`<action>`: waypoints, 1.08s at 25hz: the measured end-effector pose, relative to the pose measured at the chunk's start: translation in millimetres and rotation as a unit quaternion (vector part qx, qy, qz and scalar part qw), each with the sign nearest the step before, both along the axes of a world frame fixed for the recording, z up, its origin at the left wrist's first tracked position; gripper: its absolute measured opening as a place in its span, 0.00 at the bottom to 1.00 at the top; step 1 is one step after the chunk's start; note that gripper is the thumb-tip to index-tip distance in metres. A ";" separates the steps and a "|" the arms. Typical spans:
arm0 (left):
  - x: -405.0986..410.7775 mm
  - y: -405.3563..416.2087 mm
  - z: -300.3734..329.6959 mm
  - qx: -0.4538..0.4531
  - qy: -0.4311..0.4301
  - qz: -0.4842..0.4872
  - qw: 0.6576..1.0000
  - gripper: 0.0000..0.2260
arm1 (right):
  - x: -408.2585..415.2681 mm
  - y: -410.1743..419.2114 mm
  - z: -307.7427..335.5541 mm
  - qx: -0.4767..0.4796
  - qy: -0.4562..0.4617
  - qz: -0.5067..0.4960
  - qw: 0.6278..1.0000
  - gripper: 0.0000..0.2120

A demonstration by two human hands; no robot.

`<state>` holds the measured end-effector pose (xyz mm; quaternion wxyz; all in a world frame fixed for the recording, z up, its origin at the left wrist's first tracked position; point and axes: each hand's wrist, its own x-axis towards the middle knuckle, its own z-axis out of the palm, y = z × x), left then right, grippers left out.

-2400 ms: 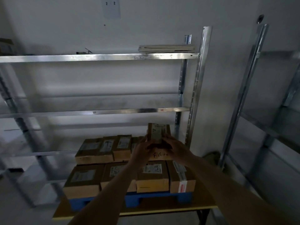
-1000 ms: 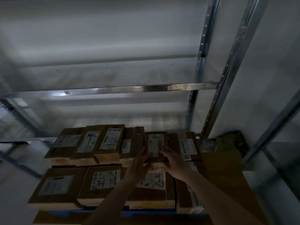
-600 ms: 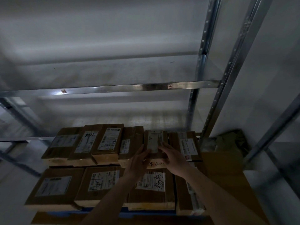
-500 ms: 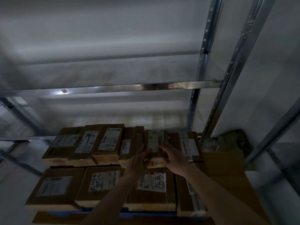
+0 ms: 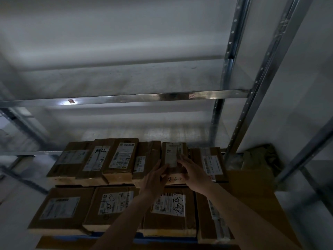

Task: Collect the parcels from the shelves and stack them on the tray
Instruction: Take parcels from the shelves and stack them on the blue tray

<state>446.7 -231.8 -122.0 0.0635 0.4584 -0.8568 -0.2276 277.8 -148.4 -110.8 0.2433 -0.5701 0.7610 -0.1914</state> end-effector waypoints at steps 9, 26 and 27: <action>19.5 14.0 18.1 -0.005 0.037 -0.042 0.998 0.25 | 14.4 34.0 24.5 0.011 0.035 -0.022 0.999 0.30; -3.4 229.7 98.4 -0.002 0.124 -0.360 0.924 0.28 | 70.1 357.4 120.0 0.063 0.097 -0.315 0.942 0.30; -14.6 252.8 96.6 0.005 0.117 -0.387 0.915 0.28 | 65.9 390.0 120.4 0.068 0.101 -0.337 0.933 0.30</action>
